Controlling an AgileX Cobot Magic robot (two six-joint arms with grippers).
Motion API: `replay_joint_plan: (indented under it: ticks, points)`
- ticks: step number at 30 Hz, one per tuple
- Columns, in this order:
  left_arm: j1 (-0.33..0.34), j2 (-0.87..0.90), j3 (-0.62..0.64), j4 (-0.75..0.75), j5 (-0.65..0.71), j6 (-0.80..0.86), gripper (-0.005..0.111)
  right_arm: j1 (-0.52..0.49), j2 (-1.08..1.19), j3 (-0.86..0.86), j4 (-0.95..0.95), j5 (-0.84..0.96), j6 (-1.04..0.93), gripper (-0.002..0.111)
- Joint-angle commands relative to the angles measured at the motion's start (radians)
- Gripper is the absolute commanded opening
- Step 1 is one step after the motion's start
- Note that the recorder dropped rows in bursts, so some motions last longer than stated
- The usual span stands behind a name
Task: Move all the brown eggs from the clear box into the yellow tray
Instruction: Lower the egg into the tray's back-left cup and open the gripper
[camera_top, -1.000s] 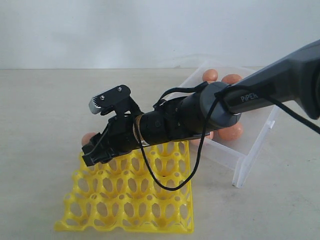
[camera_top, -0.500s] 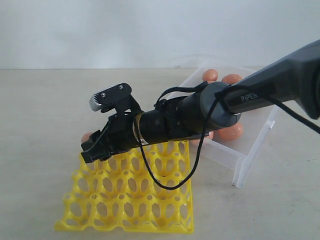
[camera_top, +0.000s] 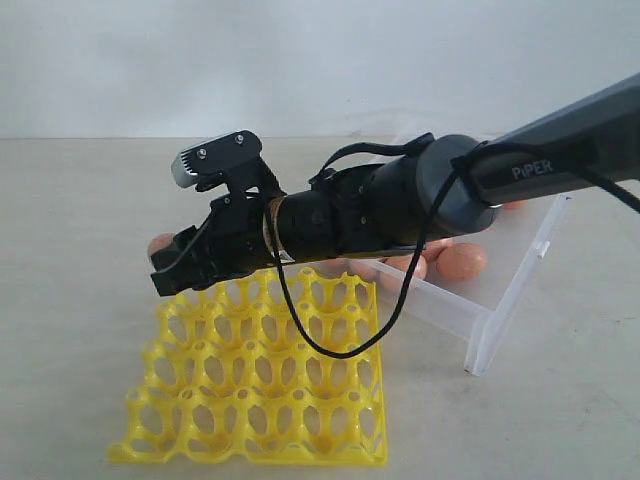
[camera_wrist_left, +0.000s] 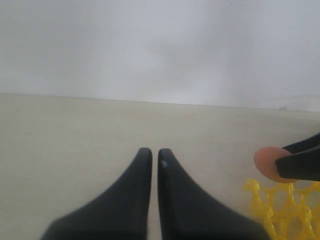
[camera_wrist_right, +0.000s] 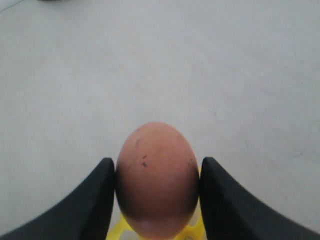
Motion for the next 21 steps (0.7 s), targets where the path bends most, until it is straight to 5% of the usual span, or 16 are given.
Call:
replay_joint_plan:
  ticks: [1, 12, 21]
  points:
    - [0.006, -0.003, 0.003, -0.001, -0.005, 0.001, 0.004, 0.002, -0.011, -0.005, -0.005, -0.003, -0.001, 0.000]
    - [0.006, -0.003, 0.003, -0.001, -0.005, 0.001, 0.004, 0.002, -0.034, -0.005, -0.081, 0.026, 0.088, 0.000]
    - [0.006, -0.003, 0.003, -0.001, -0.005, 0.001, 0.004, 0.002, -0.036, -0.005, -0.405, 0.082, 0.283, 0.000]
